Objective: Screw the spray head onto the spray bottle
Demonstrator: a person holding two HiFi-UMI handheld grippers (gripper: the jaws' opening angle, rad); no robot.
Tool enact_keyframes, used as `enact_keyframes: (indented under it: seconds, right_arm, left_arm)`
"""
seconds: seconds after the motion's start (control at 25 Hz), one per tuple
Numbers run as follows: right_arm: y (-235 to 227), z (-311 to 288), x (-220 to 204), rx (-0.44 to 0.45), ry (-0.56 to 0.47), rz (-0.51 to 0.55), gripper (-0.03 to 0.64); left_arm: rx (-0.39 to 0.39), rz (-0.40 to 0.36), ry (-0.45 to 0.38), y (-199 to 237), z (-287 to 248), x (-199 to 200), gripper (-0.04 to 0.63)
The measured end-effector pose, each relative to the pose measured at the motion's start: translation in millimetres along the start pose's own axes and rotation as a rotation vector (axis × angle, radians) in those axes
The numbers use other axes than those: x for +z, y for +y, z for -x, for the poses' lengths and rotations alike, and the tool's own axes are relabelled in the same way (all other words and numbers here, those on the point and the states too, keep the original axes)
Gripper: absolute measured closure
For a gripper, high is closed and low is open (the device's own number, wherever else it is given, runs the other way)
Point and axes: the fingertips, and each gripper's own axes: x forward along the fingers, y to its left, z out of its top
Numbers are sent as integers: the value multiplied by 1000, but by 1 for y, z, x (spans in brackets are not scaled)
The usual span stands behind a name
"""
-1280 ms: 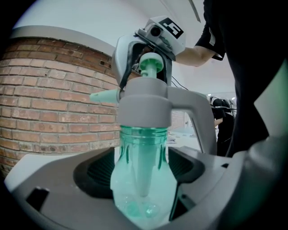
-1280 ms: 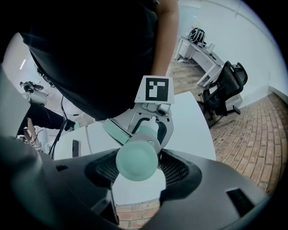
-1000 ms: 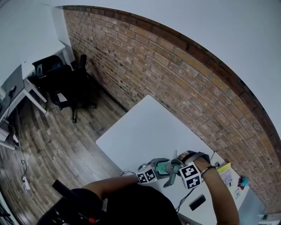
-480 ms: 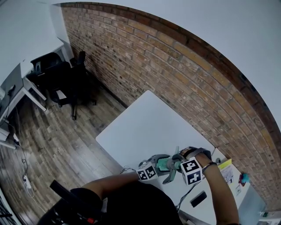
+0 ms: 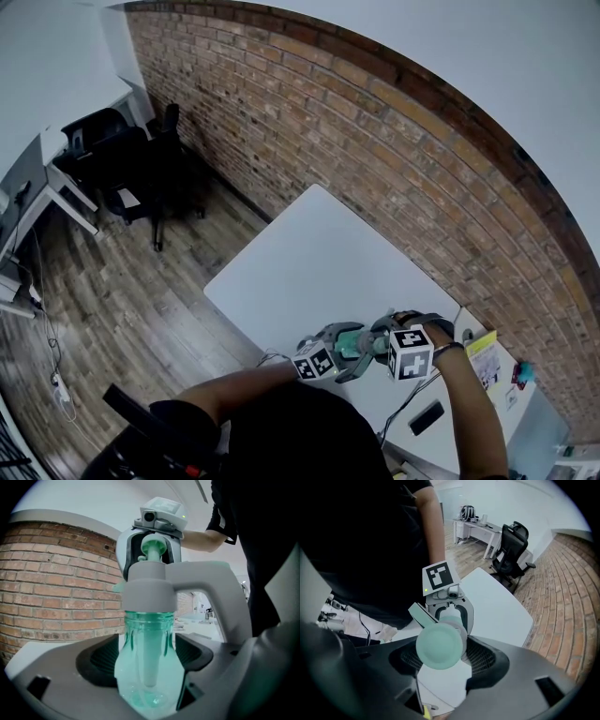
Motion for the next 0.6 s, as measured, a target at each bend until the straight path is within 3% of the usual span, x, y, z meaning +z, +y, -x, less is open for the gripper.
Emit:
enact_keyframes:
  seconds: [0.12, 0.6]
  right_arm:
    - [0, -1, -1, 12, -15, -65, 356]
    - [4, -3, 1, 19, 33, -56, 354]
  left_arm:
    - [0, 1, -2, 0, -1, 0, 236]
    - [-45, -21, -17, -5, 2, -2, 236]
